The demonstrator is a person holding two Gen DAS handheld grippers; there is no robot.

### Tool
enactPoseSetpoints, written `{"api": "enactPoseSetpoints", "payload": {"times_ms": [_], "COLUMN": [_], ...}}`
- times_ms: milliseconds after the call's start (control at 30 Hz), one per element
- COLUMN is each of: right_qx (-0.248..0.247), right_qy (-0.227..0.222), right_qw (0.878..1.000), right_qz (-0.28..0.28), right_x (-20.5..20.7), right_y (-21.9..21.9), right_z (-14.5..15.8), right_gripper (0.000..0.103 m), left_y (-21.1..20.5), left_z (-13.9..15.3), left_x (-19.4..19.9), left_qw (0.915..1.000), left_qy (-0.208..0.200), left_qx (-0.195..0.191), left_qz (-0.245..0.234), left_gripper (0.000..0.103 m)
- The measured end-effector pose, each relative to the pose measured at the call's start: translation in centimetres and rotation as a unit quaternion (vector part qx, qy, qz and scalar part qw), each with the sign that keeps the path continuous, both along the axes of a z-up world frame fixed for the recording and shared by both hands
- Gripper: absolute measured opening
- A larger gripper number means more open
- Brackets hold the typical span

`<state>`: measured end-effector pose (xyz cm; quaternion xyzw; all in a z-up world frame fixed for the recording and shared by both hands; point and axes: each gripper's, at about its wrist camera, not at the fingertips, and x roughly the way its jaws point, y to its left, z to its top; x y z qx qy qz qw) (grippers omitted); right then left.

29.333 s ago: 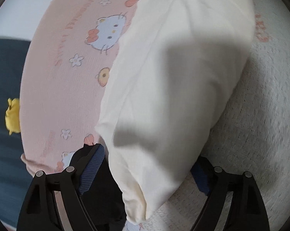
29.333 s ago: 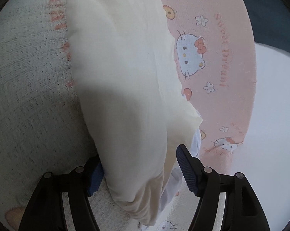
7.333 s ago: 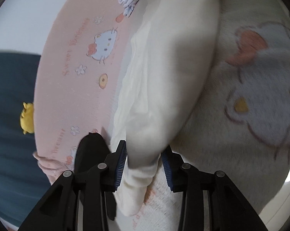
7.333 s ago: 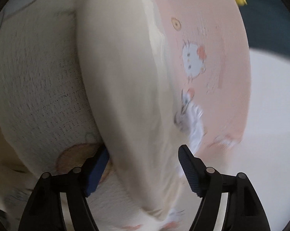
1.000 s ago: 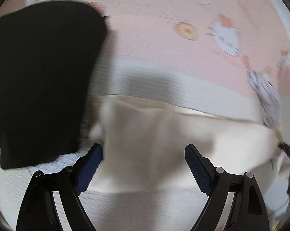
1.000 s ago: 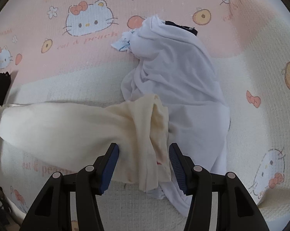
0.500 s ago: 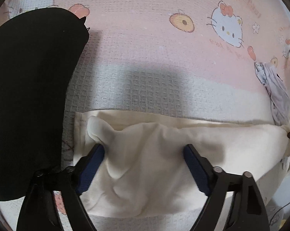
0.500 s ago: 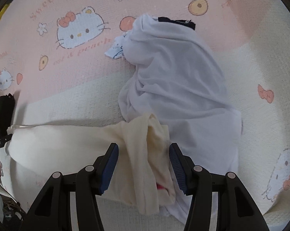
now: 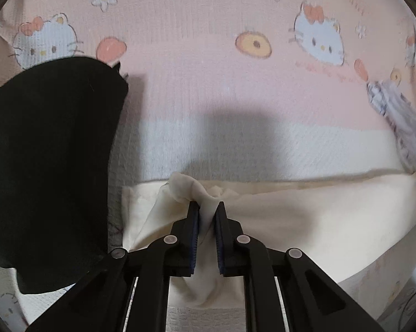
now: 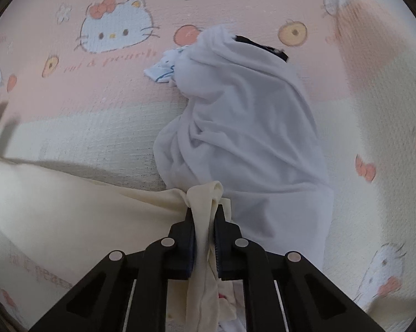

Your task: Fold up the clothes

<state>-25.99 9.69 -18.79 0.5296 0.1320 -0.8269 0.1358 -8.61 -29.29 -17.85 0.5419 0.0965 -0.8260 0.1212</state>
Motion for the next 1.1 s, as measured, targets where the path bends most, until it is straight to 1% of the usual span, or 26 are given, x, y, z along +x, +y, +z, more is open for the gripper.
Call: {"api": "enactPoseSetpoints", "payload": {"times_ms": [33, 133, 200, 300, 333, 400, 500, 567, 600, 667, 733, 767, 800, 833, 867, 900, 933, 967, 1000, 1033, 1100], "right_qx": [-0.012, -0.055, -0.08, -0.065, -0.061, -0.06, -0.059, -0.058, -0.057, -0.056, -0.055, -0.056, -0.058, -0.059, -0.06, -0.062, -0.063, -0.064, -0.065, -0.067, -0.071], "right_qy": [0.0, 0.002, 0.017, 0.041, 0.047, 0.036, 0.019, 0.008, 0.003, -0.008, -0.018, -0.017, -0.016, -0.015, -0.015, -0.014, -0.013, -0.012, -0.011, -0.01, -0.003], "right_qw": [1.0, 0.998, 0.996, 0.997, 0.997, 0.998, 0.998, 0.998, 0.998, 0.997, 0.996, 0.996, 0.996, 0.996, 0.996, 0.995, 0.995, 0.995, 0.995, 0.995, 0.994], "right_qz": [-0.006, -0.03, -0.025, 0.006, 0.013, 0.0, -0.02, -0.033, -0.04, -0.053, -0.065, -0.067, -0.068, -0.069, -0.07, -0.071, -0.072, -0.073, -0.074, -0.076, -0.084], "right_x": [0.0, 0.3, 1.0, 1.6, 1.7, 1.2, 0.5, 0.0, -0.2, -0.7, -1.1, -0.8, -0.5, -0.2, 0.1, 0.4, 0.6, 0.9, 1.2, 1.5, 2.4], "right_y": [0.4, 1.5, 1.6, 0.7, 0.4, 0.7, 1.0, 1.2, 1.3, 1.6, 1.8, 2.0, 2.1, 2.3, 2.5, 2.7, 2.8, 3.0, 3.2, 3.4, 3.9], "right_z": [0.2, 1.1, 2.1, 2.9, 3.1, 2.4, 1.3, 0.7, 0.3, -0.4, -0.9, -0.6, -0.2, 0.2, 0.6, 1.0, 1.4, 1.8, 2.2, 2.6, 3.5], "right_gripper": [0.007, 0.006, 0.006, 0.006, 0.006, 0.006, 0.006, 0.006, 0.006, 0.007, 0.013, 0.014, 0.018, 0.025, 0.03, 0.037, 0.041, 0.043, 0.05, 0.059, 0.063], "left_y": [-0.3, -0.3, -0.3, -0.6, -0.8, -1.2, -3.7, -5.3, -6.0, -6.5, -5.8, -5.6, -5.3, -5.3, -5.5, -5.7, -5.9, -6.0, -6.1, -6.0, -5.7], "left_z": [0.3, 0.9, 1.4, 1.8, 1.4, 0.9, -0.2, -0.9, -1.2, -0.6, 0.7, 1.0, 1.3, 1.3, 1.1, 0.8, 0.6, 0.6, 0.7, 1.0, 1.7], "left_x": [-1.0, -1.1, -1.2, -1.1, -1.5, -1.6, -1.0, -0.5, -0.3, 0.0, 0.2, 0.2, 0.1, 0.0, 0.0, 0.0, 0.0, 0.1, 0.4, 0.8, 1.6], "left_qw": [1.0, 0.9998, 0.9996, 0.9987, 0.9985, 0.9979, 0.9947, 0.9902, 0.9874, 0.9877, 0.9874, 0.9877, 0.9878, 0.9872, 0.9832, 0.9779, 0.9713, 0.967, 0.9608, 0.9567, 0.9512], "left_qy": [0.004, 0.016, 0.024, 0.041, 0.043, 0.044, 0.036, 0.031, 0.029, 0.048, 0.085, 0.092, 0.099, 0.097, 0.097, 0.097, 0.097, 0.099, 0.108, 0.12, 0.136], "left_qx": [0.004, 0.008, 0.011, 0.02, 0.021, 0.024, -0.008, -0.029, -0.038, 0.02, 0.064, 0.066, 0.069, 0.08, 0.117, 0.153, 0.189, 0.207, 0.228, 0.24, 0.255], "left_qz": [0.003, 0.009, 0.012, 0.023, 0.026, 0.04, 0.096, 0.133, 0.151, 0.148, 0.117, 0.108, 0.098, 0.097, 0.101, 0.104, 0.108, 0.11, 0.115, 0.113, 0.108], "left_gripper": [0.009, 0.009, 0.009, 0.009, 0.009, 0.009, 0.006, 0.001, 0.001, 0.001, 0.001, 0.001, 0.001, 0.001, 0.001, 0.001, 0.002, 0.002, 0.002, 0.003, 0.005]}}
